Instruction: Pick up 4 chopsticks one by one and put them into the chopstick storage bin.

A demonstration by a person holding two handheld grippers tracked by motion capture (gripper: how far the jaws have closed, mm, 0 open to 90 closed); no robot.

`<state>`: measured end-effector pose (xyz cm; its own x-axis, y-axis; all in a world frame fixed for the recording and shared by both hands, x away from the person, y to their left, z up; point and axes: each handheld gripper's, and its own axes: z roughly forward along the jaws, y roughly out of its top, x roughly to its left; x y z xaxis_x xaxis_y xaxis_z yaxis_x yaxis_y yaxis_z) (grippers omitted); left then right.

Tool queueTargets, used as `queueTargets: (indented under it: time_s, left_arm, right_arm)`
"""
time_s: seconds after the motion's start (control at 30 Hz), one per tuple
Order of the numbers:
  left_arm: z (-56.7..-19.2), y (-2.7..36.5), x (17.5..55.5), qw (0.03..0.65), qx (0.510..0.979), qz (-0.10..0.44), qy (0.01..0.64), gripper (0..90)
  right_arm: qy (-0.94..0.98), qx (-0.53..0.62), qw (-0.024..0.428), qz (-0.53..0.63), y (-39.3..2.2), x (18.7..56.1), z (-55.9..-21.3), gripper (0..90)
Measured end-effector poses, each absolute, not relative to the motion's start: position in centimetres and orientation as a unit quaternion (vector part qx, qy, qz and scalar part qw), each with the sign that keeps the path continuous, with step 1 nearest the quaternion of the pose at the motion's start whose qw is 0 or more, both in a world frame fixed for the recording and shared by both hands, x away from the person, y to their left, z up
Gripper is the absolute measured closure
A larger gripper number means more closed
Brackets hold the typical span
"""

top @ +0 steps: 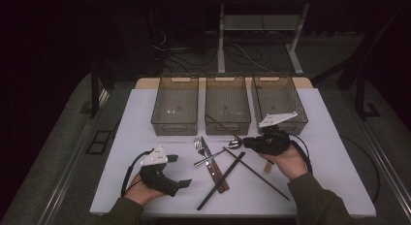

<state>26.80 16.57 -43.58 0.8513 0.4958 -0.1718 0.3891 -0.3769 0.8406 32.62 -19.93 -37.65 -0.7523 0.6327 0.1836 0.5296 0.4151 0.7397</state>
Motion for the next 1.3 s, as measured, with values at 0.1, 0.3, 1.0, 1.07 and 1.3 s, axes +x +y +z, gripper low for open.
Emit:
queueTargets:
  time_s: [0.1, 0.3, 1.0, 1.07, 1.3]
  left_arm:
    - [-43.6, 16.5, 26.8, 0.489, 0.829, 0.056, 0.266, 0.0]
    - [-43.6, 16.4, 26.7, 0.488, 0.831, 0.056, 0.262, 0.0]
    - [-43.7, 16.2, 26.8, 0.487, 0.834, 0.048, 0.254, 0.0]
    - [-43.6, 16.2, 26.8, 0.486, 0.835, 0.047, 0.252, 0.0]
    - [-43.7, 16.2, 26.8, 0.487, 0.834, 0.047, 0.253, 0.0]
  right_arm:
    - [0.84, 0.345, 0.062, 0.414, -19.3, 33.2, -37.5, 84.2]
    - [0.841, 0.347, 0.064, 0.41, -17.9, 34.7, -37.1, 84.2]
    - [0.838, 0.359, 0.074, 0.404, -13.8, 39.4, -34.4, 84.2]
    - [0.839, 0.361, 0.076, 0.4, -13.4, 40.0, -34.2, 84.2]
    - [0.837, 0.368, 0.077, 0.397, -11.5, 41.8, -33.8, 84.2]
